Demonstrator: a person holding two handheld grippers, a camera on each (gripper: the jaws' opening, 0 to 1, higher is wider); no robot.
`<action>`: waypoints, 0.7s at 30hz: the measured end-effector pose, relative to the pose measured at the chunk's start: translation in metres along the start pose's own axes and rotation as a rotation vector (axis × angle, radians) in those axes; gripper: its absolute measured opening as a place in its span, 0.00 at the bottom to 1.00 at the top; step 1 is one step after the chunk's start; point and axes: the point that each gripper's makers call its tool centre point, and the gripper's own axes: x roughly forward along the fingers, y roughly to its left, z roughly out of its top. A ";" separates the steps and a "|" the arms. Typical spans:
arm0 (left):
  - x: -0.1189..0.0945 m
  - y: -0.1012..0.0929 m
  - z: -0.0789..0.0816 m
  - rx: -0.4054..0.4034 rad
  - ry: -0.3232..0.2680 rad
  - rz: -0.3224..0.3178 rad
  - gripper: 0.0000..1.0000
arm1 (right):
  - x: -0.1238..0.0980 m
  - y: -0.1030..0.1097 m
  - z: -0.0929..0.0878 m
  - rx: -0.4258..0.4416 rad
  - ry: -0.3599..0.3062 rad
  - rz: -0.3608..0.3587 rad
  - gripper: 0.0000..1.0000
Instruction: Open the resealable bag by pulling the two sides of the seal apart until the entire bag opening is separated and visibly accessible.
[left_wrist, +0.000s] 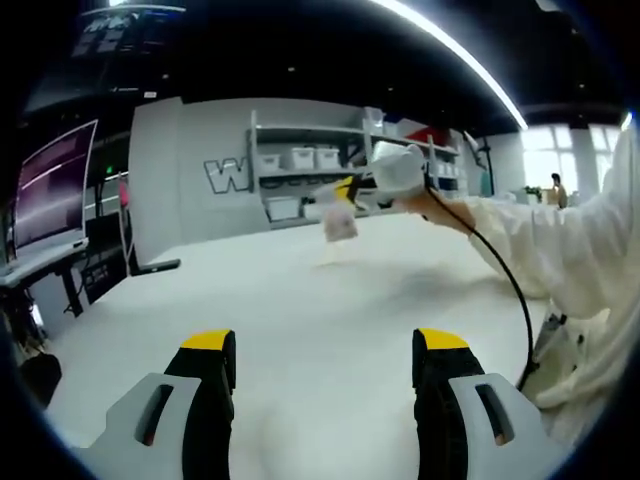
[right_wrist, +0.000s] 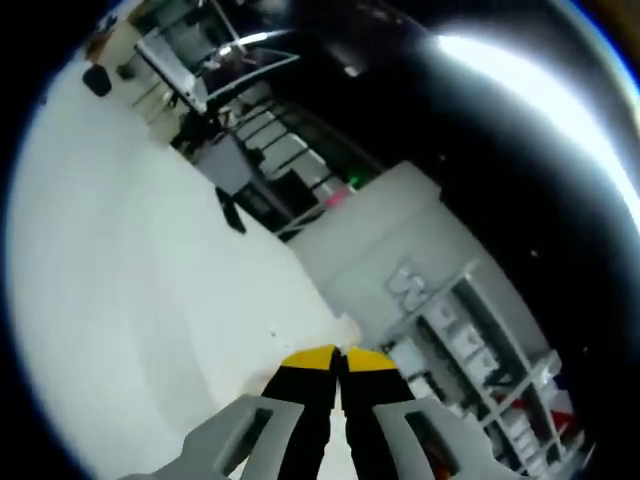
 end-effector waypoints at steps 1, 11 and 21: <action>0.000 0.000 0.000 0.000 0.000 0.000 0.72 | -0.001 -0.001 0.000 0.002 0.000 -0.001 0.00; 0.002 -0.002 0.001 0.007 0.002 -0.007 0.72 | -0.009 -0.004 -0.005 0.036 -0.003 -0.007 0.00; 0.004 -0.003 0.002 0.008 -0.002 -0.011 0.72 | -0.022 -0.008 -0.003 0.039 -0.020 -0.014 0.00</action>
